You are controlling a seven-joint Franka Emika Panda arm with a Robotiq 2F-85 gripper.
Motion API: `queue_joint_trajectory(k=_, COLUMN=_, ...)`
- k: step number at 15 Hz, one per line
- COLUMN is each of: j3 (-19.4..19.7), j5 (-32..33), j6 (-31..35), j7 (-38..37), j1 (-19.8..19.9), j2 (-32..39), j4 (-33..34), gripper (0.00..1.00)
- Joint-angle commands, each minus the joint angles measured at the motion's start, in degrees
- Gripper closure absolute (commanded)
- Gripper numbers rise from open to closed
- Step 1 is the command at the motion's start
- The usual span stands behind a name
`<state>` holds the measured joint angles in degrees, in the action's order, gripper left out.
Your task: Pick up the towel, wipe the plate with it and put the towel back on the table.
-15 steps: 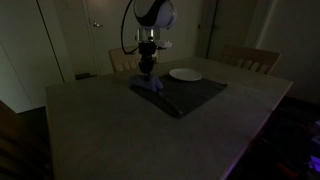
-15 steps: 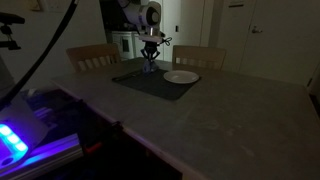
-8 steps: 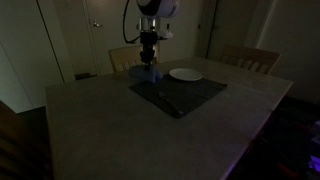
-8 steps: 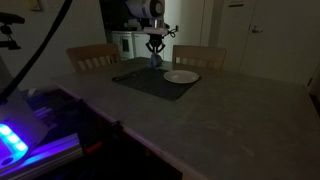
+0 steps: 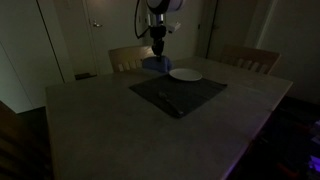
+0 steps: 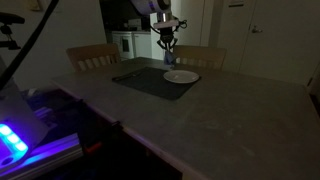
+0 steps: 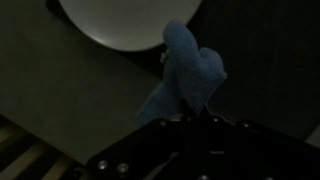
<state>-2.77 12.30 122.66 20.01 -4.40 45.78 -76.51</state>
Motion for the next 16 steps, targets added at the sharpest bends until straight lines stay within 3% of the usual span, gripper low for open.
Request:
queue_joint_trajectory(k=1, j3=2.66, j5=3.97, j6=-0.28, j7=-1.88, j1=-0.63, j2=-1.68, j4=-2.08, gripper=0.98)
queue_joint_trajectory(k=8, j3=4.95, j5=6.93, j6=1.46, j7=-9.66, j1=-1.34, j2=-3.73, j4=-7.99, gripper=0.98)
queue_joint_trajectory(k=16, j3=4.97, j5=6.22, j6=3.91, j7=-16.15, j1=-1.09, j2=-3.85, j4=-13.33, gripper=0.98)
